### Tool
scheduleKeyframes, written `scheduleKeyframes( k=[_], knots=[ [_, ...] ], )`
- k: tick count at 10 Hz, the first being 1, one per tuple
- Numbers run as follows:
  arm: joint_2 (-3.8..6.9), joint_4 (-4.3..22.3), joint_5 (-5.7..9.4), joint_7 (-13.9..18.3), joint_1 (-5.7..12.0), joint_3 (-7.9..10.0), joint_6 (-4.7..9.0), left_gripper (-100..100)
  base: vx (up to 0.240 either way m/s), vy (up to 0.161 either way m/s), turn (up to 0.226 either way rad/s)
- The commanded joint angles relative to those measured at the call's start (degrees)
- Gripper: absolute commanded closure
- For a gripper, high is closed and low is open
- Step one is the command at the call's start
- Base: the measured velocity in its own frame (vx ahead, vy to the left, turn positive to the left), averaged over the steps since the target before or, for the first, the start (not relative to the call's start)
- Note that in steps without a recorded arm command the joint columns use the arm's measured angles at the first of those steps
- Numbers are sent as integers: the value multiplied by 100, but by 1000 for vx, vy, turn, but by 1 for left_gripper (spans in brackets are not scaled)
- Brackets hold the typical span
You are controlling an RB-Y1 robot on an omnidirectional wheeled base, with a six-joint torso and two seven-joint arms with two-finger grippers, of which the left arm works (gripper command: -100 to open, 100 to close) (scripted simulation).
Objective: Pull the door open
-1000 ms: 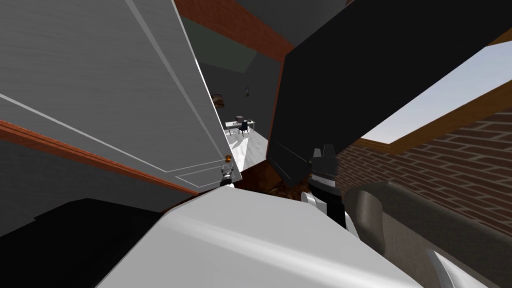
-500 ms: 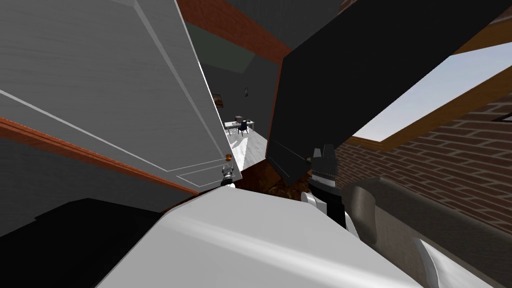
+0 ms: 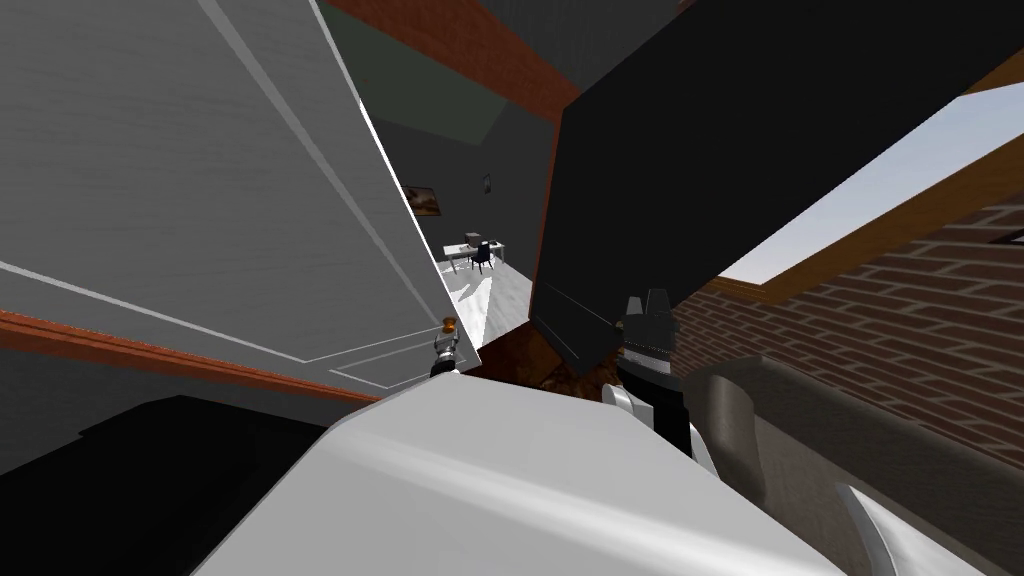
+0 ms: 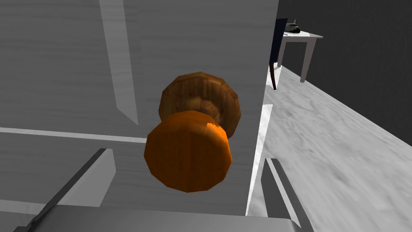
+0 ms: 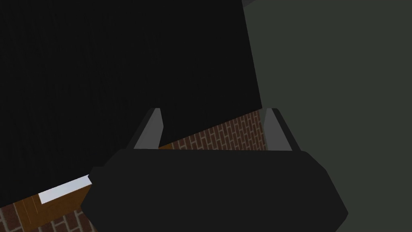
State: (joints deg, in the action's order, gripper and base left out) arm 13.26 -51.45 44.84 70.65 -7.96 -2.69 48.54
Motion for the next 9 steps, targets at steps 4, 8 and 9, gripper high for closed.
scheduleKeyframes(
  k=[4, 8, 9],
  knots=[
    [165, 184, 6, 238, -12, 6, 78, 100, 91, 4, -21],
    [165, 184, 6, 238, -12, 6, 78, 100, -16, 2, -6],
    [165, 184, 6, 238, -12, 6, 78, 100, 0, 0, 0]
  ],
)
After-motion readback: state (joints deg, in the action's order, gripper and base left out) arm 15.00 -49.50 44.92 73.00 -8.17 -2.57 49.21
